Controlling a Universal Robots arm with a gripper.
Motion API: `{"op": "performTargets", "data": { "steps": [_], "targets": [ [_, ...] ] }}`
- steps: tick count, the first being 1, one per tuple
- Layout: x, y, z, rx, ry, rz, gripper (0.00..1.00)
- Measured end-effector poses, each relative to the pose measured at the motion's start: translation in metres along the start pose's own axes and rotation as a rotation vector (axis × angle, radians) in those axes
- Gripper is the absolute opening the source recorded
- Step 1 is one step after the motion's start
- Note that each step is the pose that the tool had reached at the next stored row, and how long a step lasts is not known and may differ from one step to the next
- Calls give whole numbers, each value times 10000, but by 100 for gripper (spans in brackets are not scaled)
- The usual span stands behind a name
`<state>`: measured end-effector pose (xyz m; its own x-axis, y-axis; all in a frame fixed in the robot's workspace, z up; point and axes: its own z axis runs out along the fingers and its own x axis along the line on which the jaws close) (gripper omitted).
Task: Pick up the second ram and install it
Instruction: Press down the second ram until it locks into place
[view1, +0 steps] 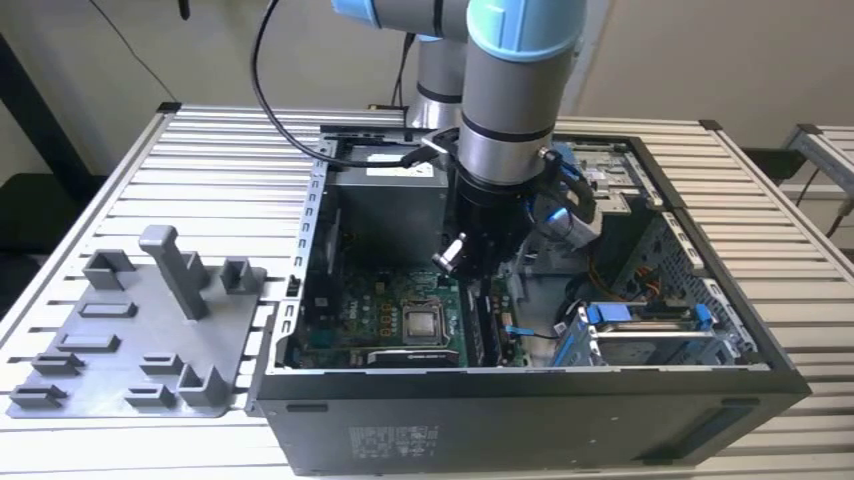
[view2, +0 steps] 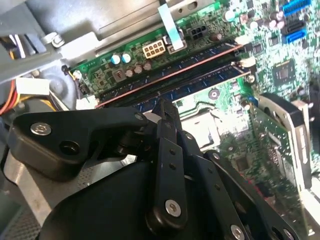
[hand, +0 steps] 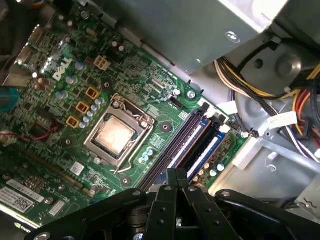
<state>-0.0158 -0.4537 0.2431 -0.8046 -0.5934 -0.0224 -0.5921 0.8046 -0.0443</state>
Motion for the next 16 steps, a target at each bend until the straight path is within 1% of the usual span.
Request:
{"op": "performTargets", "data": {
  "steps": [13,16],
  "targets": [
    [1,1,18,-52,-105,-2356,11],
    [15,11,27,-60,-120,-2711,11]
  ]
}}
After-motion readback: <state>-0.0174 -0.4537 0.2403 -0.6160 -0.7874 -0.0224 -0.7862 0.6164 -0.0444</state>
